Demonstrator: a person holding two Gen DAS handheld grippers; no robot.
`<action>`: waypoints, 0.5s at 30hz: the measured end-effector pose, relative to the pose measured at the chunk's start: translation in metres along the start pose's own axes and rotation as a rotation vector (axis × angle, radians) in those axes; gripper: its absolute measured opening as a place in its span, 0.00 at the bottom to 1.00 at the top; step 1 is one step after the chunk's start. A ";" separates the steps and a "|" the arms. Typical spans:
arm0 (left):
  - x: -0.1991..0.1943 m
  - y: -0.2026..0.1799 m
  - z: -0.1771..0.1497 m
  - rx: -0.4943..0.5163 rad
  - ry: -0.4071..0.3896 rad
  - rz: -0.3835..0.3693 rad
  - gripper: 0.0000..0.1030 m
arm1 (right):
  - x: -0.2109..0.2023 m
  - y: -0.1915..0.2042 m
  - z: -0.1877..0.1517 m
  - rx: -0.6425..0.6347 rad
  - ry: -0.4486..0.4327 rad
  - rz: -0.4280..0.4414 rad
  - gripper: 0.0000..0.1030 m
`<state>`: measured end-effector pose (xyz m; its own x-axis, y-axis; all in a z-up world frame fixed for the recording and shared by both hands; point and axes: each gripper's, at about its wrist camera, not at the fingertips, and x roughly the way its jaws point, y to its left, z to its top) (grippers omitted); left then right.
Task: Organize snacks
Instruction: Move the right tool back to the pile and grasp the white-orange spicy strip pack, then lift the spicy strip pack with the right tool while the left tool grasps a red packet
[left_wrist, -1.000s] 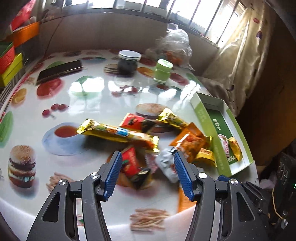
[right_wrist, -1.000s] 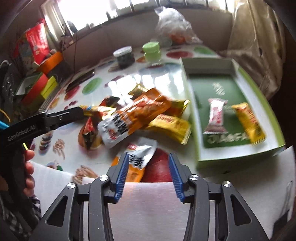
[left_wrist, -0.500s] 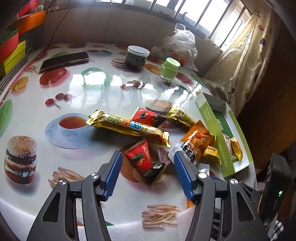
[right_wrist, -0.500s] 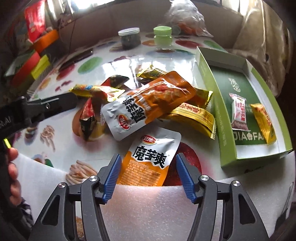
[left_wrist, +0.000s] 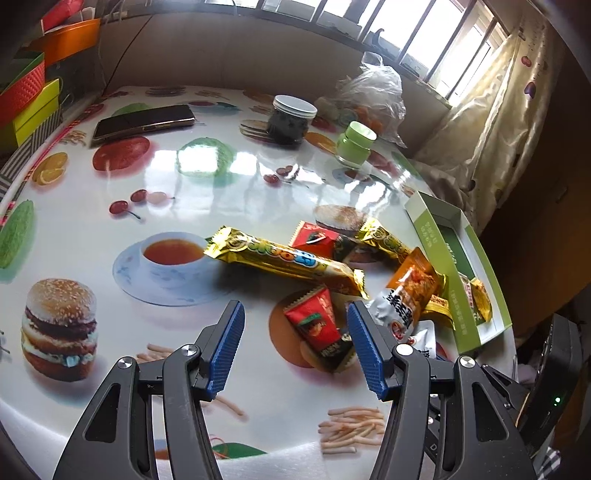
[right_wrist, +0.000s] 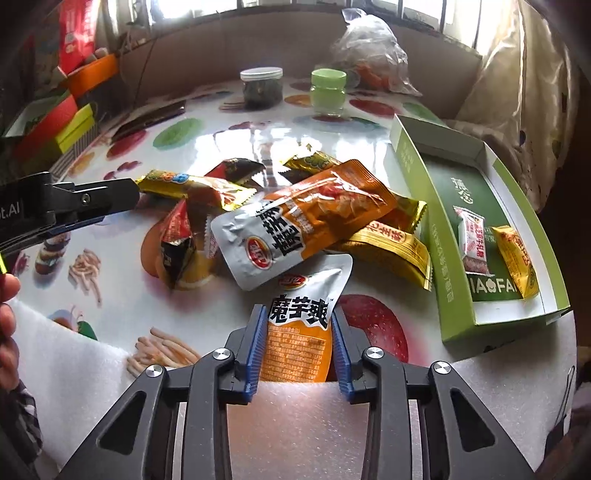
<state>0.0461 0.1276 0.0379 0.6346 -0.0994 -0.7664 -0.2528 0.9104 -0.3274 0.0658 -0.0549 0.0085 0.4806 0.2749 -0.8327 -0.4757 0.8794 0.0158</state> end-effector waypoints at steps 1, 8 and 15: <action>-0.001 0.001 0.001 0.001 -0.001 0.000 0.57 | -0.002 0.001 0.001 -0.004 -0.015 0.000 0.24; -0.001 0.011 0.005 0.004 -0.002 0.018 0.57 | -0.003 0.001 0.010 0.008 -0.052 0.040 0.15; 0.008 0.018 -0.001 -0.015 0.046 0.024 0.57 | -0.008 -0.004 0.019 0.042 -0.109 0.096 0.08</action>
<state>0.0458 0.1425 0.0250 0.5943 -0.0966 -0.7984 -0.2782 0.9068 -0.3168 0.0778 -0.0529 0.0260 0.5130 0.3972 -0.7610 -0.4933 0.8619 0.1174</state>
